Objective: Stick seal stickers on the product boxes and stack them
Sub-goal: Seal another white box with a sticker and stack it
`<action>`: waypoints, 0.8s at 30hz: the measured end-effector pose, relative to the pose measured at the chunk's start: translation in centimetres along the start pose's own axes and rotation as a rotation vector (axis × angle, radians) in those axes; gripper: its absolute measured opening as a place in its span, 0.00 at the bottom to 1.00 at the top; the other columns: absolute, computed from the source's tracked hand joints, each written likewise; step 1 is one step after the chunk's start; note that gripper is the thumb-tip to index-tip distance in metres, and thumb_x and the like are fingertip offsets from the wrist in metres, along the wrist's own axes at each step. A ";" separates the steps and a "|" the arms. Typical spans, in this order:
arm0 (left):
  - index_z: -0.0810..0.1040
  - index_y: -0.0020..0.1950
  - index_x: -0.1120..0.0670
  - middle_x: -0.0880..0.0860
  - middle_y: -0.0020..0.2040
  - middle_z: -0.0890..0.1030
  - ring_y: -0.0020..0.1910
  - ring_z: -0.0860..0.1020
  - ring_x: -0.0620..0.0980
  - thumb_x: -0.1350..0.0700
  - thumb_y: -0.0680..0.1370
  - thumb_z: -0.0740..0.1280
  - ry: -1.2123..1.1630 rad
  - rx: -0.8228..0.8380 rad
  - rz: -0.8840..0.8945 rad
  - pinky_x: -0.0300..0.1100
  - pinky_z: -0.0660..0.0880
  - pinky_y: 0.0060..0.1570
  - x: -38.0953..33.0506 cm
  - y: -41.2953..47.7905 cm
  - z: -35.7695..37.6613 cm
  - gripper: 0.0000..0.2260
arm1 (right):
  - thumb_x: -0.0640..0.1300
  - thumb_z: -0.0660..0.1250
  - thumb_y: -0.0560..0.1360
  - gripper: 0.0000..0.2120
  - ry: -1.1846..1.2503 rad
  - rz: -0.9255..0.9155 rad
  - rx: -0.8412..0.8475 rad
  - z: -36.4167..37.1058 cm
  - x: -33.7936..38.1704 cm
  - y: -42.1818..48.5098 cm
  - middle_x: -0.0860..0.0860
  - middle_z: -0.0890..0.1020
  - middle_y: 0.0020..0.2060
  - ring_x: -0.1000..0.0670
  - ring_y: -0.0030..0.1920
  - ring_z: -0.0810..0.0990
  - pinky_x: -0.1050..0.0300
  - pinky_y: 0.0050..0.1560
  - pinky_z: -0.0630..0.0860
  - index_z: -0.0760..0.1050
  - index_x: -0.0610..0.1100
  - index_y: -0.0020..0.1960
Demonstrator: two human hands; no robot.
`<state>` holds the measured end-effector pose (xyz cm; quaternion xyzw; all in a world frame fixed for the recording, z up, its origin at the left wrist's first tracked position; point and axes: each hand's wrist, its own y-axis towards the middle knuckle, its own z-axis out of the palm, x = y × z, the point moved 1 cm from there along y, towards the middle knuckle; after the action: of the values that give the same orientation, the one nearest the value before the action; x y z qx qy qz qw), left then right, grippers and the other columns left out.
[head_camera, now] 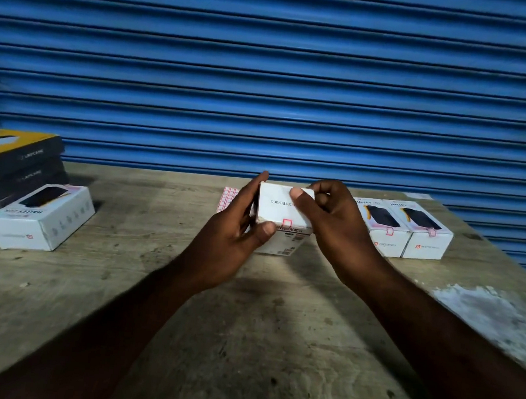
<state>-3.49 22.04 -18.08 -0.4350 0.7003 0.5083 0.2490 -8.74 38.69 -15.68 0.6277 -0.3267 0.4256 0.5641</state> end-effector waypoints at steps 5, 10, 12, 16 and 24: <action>0.59 0.77 0.34 0.37 0.69 0.74 0.67 0.73 0.35 0.43 0.75 0.66 0.060 -0.029 -0.037 0.51 0.70 0.71 0.5 0.1 0.2 0.32 | 0.42 0.71 0.76 0.10 -0.064 -0.053 0.029 -0.5 -0.3 0.2 0.62 0.75 0.27 0.61 0.32 0.74 0.58 0.37 0.72 0.69 0.46 0.46; 0.64 0.75 0.45 0.43 0.66 0.78 0.64 0.77 0.40 0.58 0.76 0.68 0.000 -0.125 0.060 0.47 0.76 0.64 0.2 -0.1 0.5 0.29 | 0.52 0.76 0.71 0.23 -0.036 0.015 -0.025 -0.7 -0.7 0.7 0.48 0.80 0.57 0.50 0.59 0.81 0.48 0.61 0.78 0.69 0.47 0.58; 0.67 0.71 0.44 0.45 0.69 0.75 0.67 0.76 0.42 0.67 0.76 0.68 -0.042 -0.152 0.095 0.47 0.75 0.66 0.3 0.0 0.3 0.29 | 0.65 0.75 0.65 0.29 -0.154 0.077 0.008 -0.6 -0.9 0.7 0.48 0.83 0.55 0.49 0.56 0.82 0.42 0.59 0.79 0.74 0.48 0.57; 0.73 0.61 0.47 0.46 0.70 0.74 0.69 0.75 0.47 0.69 0.72 0.68 -0.159 -0.175 0.104 0.51 0.74 0.67 0.4 0.2 0.5 0.24 | 0.57 0.77 0.67 0.23 -0.140 0.081 0.070 -0.6 -1.3 0.5 0.48 0.85 0.51 0.49 0.52 0.84 0.47 0.52 0.81 0.78 0.46 0.56; 0.75 0.54 0.60 0.54 0.68 0.76 0.64 0.79 0.44 0.77 0.70 0.70 -0.368 -0.301 0.026 0.38 0.77 0.59 0.5 0.6 0.8 0.18 | 0.32 0.79 0.66 0.30 -0.208 0.023 0.172 -1.6 -0.6 0.8 0.51 0.82 0.57 0.56 0.48 0.83 0.61 0.46 0.81 0.73 0.42 0.65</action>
<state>-4.29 22.66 -18.45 -0.3580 0.5651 0.6808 0.2983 -10.02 40.09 -15.89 0.7106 -0.3528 0.3912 0.4664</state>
